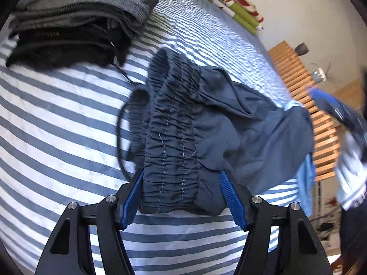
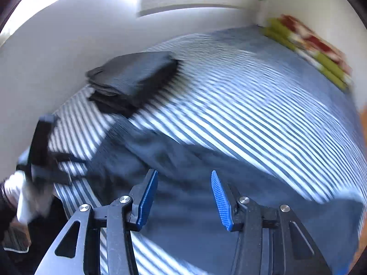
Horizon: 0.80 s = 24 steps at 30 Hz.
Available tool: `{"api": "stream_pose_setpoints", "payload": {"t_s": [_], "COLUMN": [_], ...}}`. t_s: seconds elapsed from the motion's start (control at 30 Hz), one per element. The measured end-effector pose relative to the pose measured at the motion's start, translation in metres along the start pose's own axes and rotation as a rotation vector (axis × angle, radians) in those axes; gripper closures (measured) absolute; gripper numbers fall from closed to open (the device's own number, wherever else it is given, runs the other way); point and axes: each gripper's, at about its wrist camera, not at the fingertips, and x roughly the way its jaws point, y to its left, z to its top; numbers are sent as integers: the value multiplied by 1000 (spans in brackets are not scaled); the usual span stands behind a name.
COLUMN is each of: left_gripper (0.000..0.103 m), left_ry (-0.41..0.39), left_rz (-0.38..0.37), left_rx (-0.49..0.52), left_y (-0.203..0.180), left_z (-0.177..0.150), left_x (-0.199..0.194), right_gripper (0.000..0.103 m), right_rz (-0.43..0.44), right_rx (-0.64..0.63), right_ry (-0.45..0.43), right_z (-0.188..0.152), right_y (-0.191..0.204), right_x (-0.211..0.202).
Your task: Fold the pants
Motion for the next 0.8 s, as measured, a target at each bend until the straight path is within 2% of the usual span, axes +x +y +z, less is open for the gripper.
{"api": "stream_pose_setpoints", "payload": {"t_s": [0.07,0.1,0.13,0.2,0.37,0.4,0.5,0.6,0.63,0.7,0.8], "left_gripper": [41,41,42,42,42,41,40,40,40,40,36], "left_ry": [1,-1,-6,-3,23,23,20,-35,-44,-48,-19], "left_rz": [-28,-41,-60,-84,-92,-100,-100,-19,-13,-29,-73], "left_rx": [-5,-9,-18,-17,16,17,10,-4,-17,-28,14], "left_y": [1,2,4,6,6,11,22,37,43,47,31], "left_z": [-7,-9,-10,-12,-9,-9,-4,10,12,13,8], "left_x": [-3,-3,-6,-5,-7,-10,-21,-29,-33,-36,-27], "right_gripper": [58,58,58,58,59,75,86,91,91,92,92], "right_rz": [69,60,70,147,234,247,239,240,246,280,317], "right_rx": [-70,-96,-114,-145,-237,-253,-323,-336,-336,-360,-361], "right_ry": [37,43,54,106,200,214,200,169,155,124,78], "right_z": [29,45,48,64,64,60,45,35,32,26,19], "right_y": [22,34,40,57,83,84,88,85,84,81,74], "right_x": [39,63,76,111,154,157,148,134,127,109,78]}}
